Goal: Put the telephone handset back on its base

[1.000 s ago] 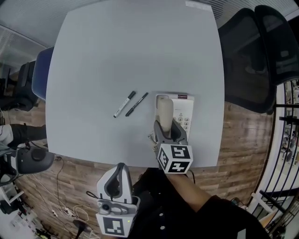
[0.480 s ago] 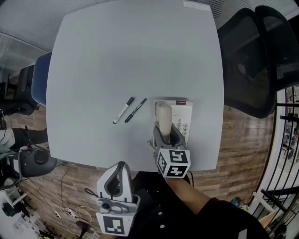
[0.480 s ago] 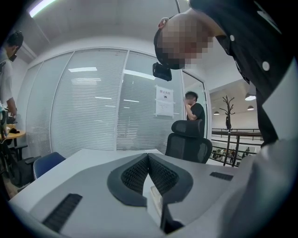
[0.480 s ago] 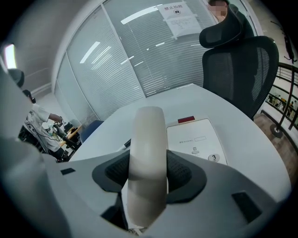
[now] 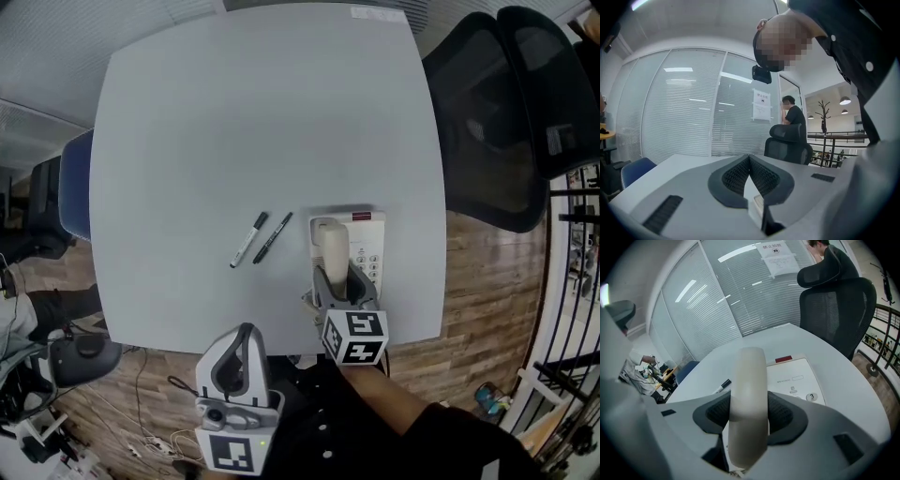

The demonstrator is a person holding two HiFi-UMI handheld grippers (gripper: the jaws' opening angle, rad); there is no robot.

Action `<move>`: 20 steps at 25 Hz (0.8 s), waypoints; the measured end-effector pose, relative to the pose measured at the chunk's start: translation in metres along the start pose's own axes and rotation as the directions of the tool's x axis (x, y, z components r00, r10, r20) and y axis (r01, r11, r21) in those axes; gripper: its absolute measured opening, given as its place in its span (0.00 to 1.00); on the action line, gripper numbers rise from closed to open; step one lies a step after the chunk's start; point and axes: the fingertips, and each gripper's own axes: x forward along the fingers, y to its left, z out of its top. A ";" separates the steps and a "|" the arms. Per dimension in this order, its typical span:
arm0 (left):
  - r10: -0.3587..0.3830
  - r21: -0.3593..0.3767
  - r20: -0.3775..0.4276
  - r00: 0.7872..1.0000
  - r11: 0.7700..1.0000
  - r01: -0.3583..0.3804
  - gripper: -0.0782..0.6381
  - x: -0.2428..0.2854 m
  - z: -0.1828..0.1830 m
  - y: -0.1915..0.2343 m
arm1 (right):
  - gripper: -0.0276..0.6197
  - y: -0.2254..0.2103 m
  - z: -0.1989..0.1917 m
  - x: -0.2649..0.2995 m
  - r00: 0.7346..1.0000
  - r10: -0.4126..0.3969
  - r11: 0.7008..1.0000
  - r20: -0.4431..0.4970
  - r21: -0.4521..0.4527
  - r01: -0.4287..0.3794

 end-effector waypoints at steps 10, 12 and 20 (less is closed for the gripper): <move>-0.184 0.020 -0.027 0.982 0.983 0.185 0.13 0.002 -0.011 0.034 | 0.40 0.000 0.000 0.000 0.989 -0.142 0.988 0.042 -0.061 0.144; -0.202 0.024 -0.021 0.979 0.979 0.203 0.13 0.002 -0.010 0.040 | 0.40 0.000 0.000 0.000 0.986 -0.160 0.984 0.050 -0.068 0.163; -0.238 0.033 -0.020 0.971 0.971 0.238 0.13 -0.003 -0.010 0.056 | 0.40 0.003 0.000 0.006 0.977 -0.207 0.972 0.049 -0.107 0.211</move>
